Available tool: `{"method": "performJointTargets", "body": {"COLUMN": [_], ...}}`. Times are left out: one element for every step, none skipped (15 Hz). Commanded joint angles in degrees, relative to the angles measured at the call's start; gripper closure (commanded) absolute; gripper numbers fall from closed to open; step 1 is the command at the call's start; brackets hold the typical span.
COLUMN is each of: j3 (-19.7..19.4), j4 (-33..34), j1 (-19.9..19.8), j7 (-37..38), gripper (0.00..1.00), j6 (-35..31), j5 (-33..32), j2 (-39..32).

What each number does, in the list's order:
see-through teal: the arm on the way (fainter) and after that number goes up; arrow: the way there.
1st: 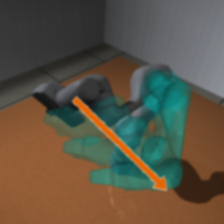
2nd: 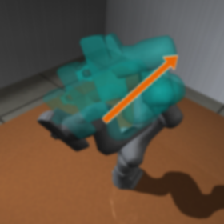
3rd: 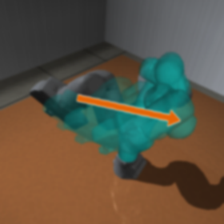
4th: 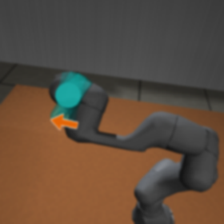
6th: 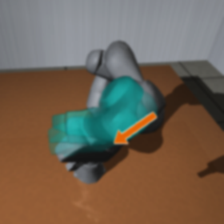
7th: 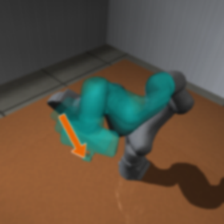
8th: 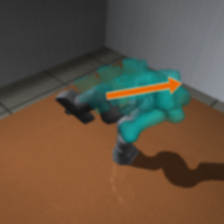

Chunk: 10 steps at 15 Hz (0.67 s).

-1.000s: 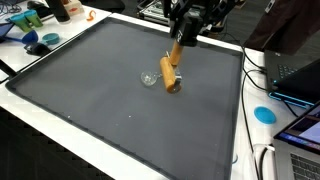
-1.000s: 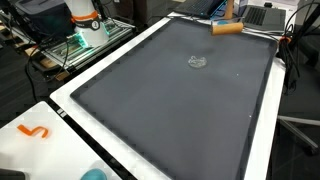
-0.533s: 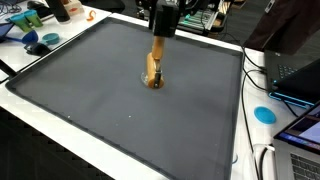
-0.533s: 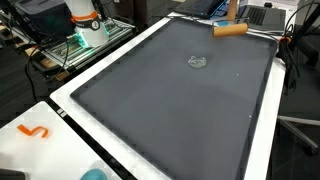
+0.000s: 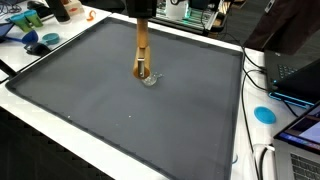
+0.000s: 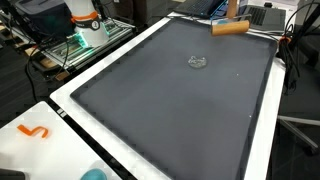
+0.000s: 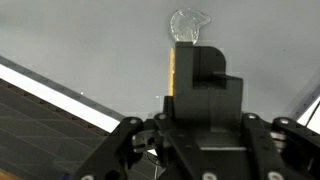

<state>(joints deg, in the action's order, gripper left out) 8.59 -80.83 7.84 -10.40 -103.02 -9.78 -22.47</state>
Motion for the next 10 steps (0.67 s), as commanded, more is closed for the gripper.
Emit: {"method": "performJointTargets", "body": {"j3": [-0.55,-0.66,-0.81,-0.99,-1.14,-1.33,-1.54,-1.76,-2.04,-2.27], "j4": [-7.26,-8.35,-9.8,-11.09,-12.58,-13.94,-15.34,-16.78,-18.12,-19.37], "j1": [-2.71,-3.34,-4.06,-4.6,-5.23,-5.78,-6.24,-6.7,-7.07,-7.4], "j7": [-3.28,-4.02,-4.86,-5.46,-6.35,-7.2,-7.95,-9.01,-9.84,-10.76], "gripper": [0.76,0.76,0.76,0.76,0.76,0.76,0.76,0.76,0.76,0.76], "j6": [-3.65,-4.33,-5.19,-5.94,-6.9,-7.62,-8.47,-9.33,-9.91,-10.49], "j5": [4.45,5.42,6.51,7.4,8.5,9.54,10.53,11.53,12.37,13.26], "j2": [5.65,6.49,7.52,8.45,9.49,10.51,11.51,12.49,13.44,14.35]}}
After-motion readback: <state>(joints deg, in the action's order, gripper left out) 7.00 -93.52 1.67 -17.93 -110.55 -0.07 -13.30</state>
